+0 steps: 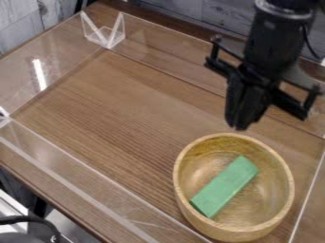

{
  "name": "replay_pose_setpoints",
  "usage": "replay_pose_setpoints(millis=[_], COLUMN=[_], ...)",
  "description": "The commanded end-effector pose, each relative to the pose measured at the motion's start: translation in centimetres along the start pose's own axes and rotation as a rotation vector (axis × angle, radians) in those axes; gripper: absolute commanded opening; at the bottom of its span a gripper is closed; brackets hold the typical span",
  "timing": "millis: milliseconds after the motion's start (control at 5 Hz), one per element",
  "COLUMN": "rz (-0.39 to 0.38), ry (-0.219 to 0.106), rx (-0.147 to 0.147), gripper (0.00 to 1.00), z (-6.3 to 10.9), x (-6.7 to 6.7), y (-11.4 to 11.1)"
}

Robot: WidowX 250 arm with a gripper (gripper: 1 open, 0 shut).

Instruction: Remove the green block from inside the brown bowl and put it on the table

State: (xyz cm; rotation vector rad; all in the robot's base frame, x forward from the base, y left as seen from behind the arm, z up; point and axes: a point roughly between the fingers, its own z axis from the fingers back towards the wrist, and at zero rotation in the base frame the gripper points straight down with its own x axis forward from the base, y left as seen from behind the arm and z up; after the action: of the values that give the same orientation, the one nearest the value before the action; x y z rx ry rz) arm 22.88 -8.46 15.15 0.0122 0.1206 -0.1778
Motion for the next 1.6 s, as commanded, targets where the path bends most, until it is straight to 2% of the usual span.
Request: replay_pose_setpoints(millis=[0,200,400,600,800,1000,1400], rz=[-0.006,-0.033,-0.066,-0.087,-0.104,-0.136,-0.162], ry=[-0.076,-0.07,-0.086,-0.104,-0.125,-0.139,-0.159], rx=[-0.004,-0.003,-0.002,-0.004,0.0,-0.009,-0.026], gripper=[1.0,1.0,1.0,1.0,1.0,1.0,1.0], z=[1.4,0.7,-0.9,-3.2,-4.8,-6.5,-7.9], x=[-0.2,-1.2,-2.4,-2.8,-2.7,-2.3,-1.9], y=[0.1,-0.7,-1.9,-2.7,-3.4,-3.6,-3.0])
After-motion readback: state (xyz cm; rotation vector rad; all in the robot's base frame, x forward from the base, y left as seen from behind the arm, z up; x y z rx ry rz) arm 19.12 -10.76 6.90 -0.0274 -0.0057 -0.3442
